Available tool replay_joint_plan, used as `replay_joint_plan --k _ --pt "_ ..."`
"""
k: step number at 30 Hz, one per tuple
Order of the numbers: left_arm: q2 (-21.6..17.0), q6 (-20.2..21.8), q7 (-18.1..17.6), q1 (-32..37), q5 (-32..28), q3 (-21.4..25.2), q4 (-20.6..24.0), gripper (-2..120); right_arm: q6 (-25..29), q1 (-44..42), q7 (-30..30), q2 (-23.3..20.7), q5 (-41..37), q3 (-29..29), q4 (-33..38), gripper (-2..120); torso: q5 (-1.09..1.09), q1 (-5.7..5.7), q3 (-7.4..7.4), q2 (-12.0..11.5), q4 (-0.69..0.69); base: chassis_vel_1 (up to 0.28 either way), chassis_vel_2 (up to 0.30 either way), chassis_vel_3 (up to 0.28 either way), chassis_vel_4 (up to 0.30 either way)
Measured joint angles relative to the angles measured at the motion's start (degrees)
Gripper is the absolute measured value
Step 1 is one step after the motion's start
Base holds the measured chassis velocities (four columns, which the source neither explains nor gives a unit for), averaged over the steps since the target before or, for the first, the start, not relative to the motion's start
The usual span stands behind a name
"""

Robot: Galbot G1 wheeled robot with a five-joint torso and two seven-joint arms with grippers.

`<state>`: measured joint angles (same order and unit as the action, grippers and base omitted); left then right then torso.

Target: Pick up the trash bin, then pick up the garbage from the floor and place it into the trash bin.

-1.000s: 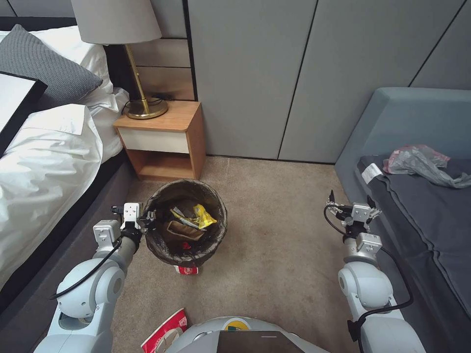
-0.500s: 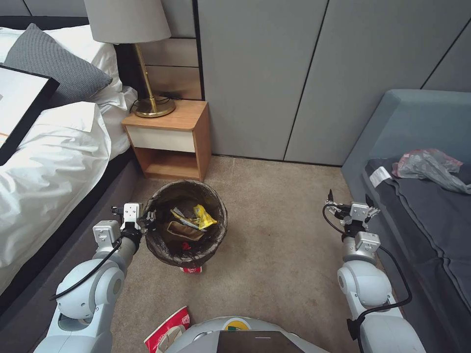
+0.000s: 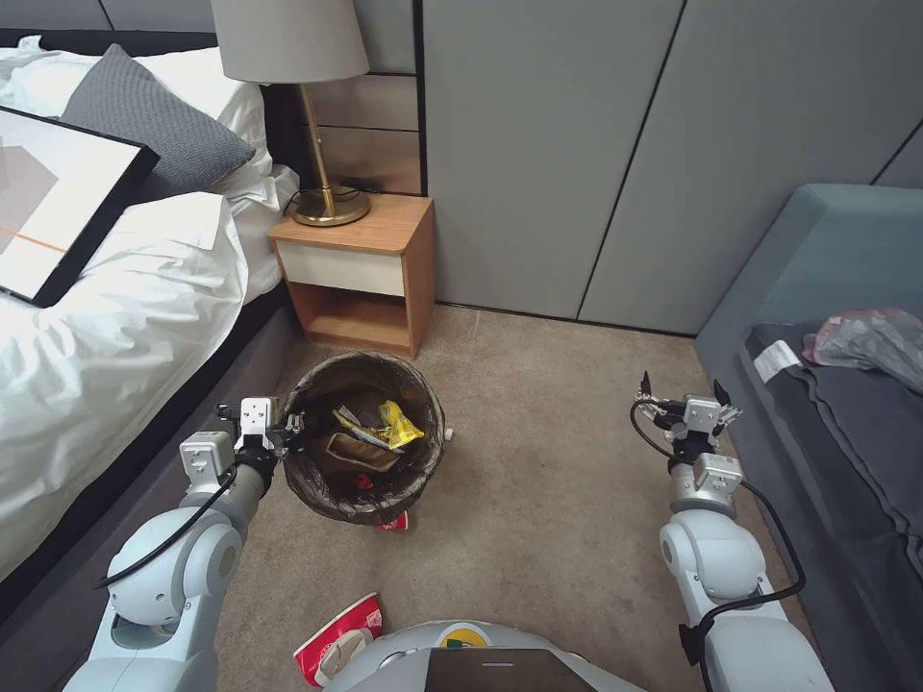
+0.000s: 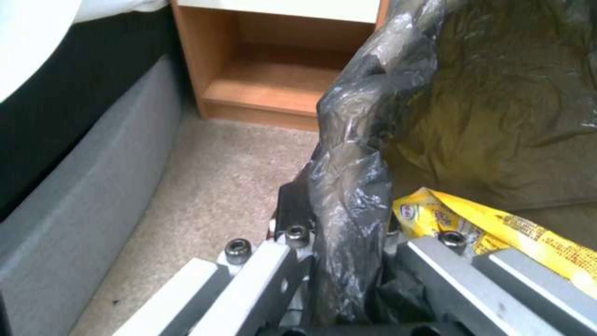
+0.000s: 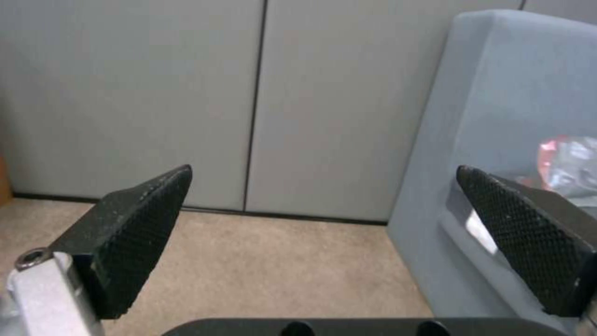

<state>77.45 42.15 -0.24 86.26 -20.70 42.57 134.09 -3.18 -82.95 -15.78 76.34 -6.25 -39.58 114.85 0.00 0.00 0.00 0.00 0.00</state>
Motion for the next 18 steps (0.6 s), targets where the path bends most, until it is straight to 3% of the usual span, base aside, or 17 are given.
replay_joint_plan --k 18 --pt "0.11 -0.01 0.21 -0.06 0.05 0.26 -0.19 0 -0.06 0.58 0.00 -0.20 0.00 0.39 -0.56 100 0.00 0.00 0.00 0.00 0.00 0.034 0.037 0.031 0.041"
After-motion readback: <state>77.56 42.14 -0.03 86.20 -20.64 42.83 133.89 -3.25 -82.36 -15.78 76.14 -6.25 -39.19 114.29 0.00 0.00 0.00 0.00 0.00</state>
